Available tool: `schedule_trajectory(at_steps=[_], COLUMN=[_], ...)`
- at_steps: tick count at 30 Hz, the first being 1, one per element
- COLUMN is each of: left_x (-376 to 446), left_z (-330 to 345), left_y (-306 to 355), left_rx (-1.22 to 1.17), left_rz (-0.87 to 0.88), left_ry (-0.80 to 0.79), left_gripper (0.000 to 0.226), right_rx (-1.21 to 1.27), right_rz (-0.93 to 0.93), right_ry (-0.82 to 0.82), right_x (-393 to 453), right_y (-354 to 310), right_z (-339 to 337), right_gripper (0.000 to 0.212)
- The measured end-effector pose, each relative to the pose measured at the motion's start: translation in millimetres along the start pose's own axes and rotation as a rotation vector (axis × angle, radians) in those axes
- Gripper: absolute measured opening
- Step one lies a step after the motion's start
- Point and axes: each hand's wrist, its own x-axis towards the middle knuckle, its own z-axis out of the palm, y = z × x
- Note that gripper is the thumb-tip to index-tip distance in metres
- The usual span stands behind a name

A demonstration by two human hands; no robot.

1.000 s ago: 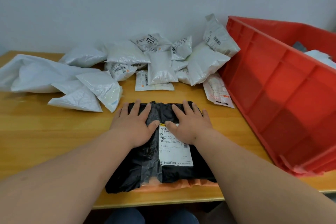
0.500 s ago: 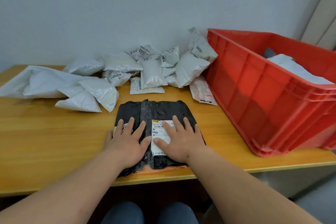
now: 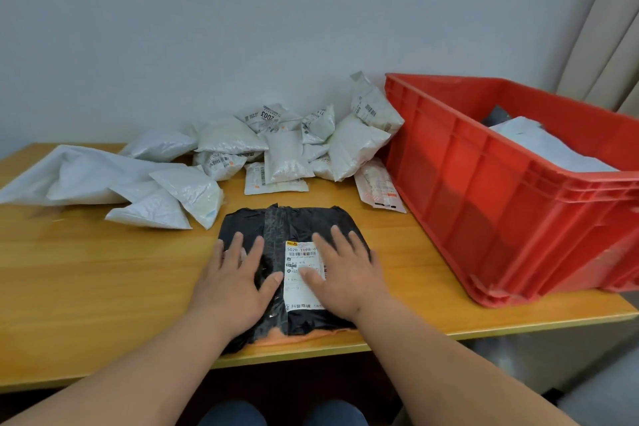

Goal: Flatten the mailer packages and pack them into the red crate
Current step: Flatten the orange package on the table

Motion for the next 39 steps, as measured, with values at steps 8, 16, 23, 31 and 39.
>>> schedule_trajectory(at_steps=[8,16,23,31,39], left_x=[11,6,-14,-10,-8], left_z=[-33,-40,-55,-97,-180], left_y=[-14,-21,-20,-4,83], left_rx=[-0.374,-0.747,-0.939,-1.010,-0.881], left_rz=[-0.412,-0.530,-0.649,-0.376,0.074], left_ry=[0.022,-0.006,-0.211,0.111,0.610], left_gripper=[0.056,0.027,0.020,0.046,0.090], right_rx=[0.143,0.317,0.598,0.727,0.588], right_rz=[0.467,0.515,0.485,0.255,-0.019], right_ry=[-0.153,-0.205,-0.274,0.073,0.648], right_x=[-3,0,-16,-18,-14], right_y=[15,9,15,0,5], right_z=[-35,-40,-53,-92,-200], right_gripper=[0.038,0.050,0.034,0.054,0.072])
